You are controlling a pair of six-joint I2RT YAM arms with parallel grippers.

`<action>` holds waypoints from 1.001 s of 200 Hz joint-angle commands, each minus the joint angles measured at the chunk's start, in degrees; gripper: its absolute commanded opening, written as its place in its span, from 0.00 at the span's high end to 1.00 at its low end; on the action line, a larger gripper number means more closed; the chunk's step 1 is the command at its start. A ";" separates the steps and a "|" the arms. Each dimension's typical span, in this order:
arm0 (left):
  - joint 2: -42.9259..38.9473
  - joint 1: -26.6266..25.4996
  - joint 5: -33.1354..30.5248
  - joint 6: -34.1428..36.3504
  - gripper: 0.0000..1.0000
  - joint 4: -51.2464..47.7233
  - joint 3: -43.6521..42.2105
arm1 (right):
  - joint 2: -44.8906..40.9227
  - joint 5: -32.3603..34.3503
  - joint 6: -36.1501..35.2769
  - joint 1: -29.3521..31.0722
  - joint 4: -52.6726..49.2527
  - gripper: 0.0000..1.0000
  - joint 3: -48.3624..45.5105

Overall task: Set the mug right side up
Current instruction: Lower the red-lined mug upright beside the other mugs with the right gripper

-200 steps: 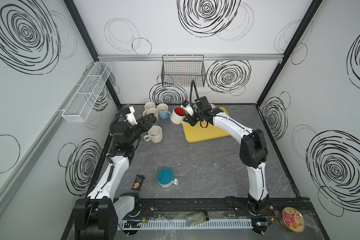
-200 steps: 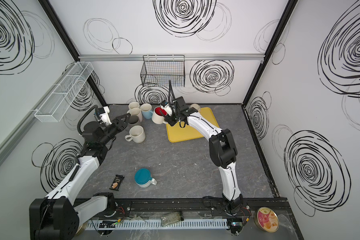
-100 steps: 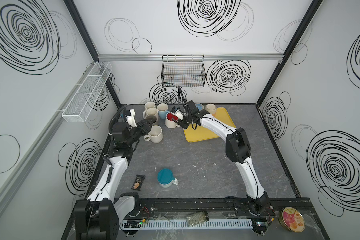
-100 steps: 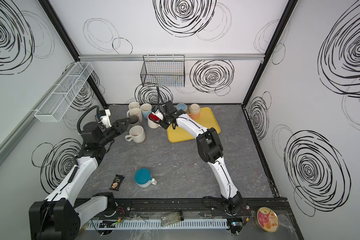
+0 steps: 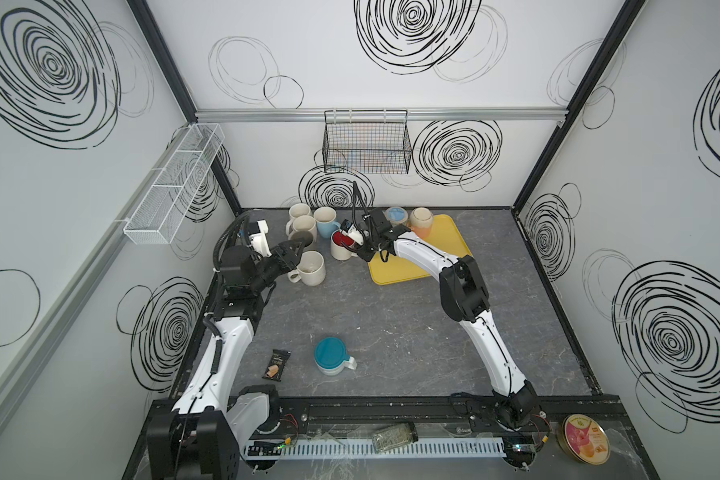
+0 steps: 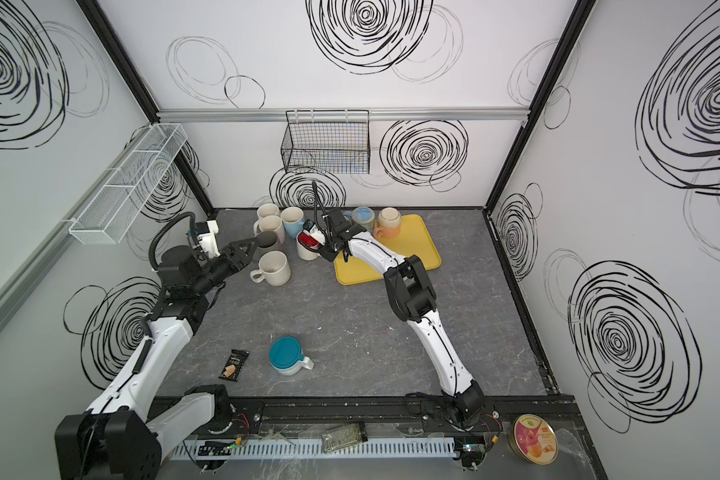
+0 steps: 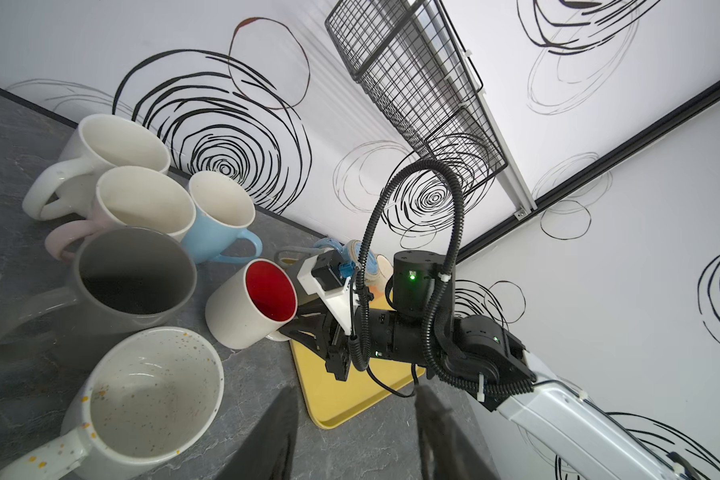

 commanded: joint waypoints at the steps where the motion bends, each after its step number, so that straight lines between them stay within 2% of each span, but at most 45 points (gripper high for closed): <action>1: -1.23 0.68 1.30 1.07 0.50 1.26 0.42 | 0.86 0.07 -1.67 0.87 7.17 0.91 3.41; 25: -2.36 0.86 1.12 1.73 0.50 -0.28 0.34 | 2.19 1.45 -1.69 1.42 10.76 0.77 3.81; 66: -4.95 2.15 1.22 3.17 0.50 -3.81 -0.23 | 5.60 3.51 -2.64 2.30 14.30 0.67 6.14; 88: -6.36 2.68 1.35 3.44 0.50 -4.63 -1.03 | 6.33 5.12 -3.02 2.82 15.72 0.66 6.98; 140: -8.12 2.88 1.15 1.79 0.50 -3.34 -3.44 | 7.02 8.89 -3.71 2.76 19.76 0.55 7.54; 167: -8.72 2.89 0.68 1.39 0.50 -2.93 -3.42 | 5.63 9.73 -2.36 2.84 18.91 0.51 8.21; 184: -8.56 2.81 0.64 0.98 0.50 -2.91 -3.09 | 3.43 9.51 -0.34 2.86 17.55 0.41 7.75; 200: -8.34 2.58 0.56 0.15 0.50 -2.17 -2.91 | 0.54 9.15 1.06 2.84 16.61 0.38 6.17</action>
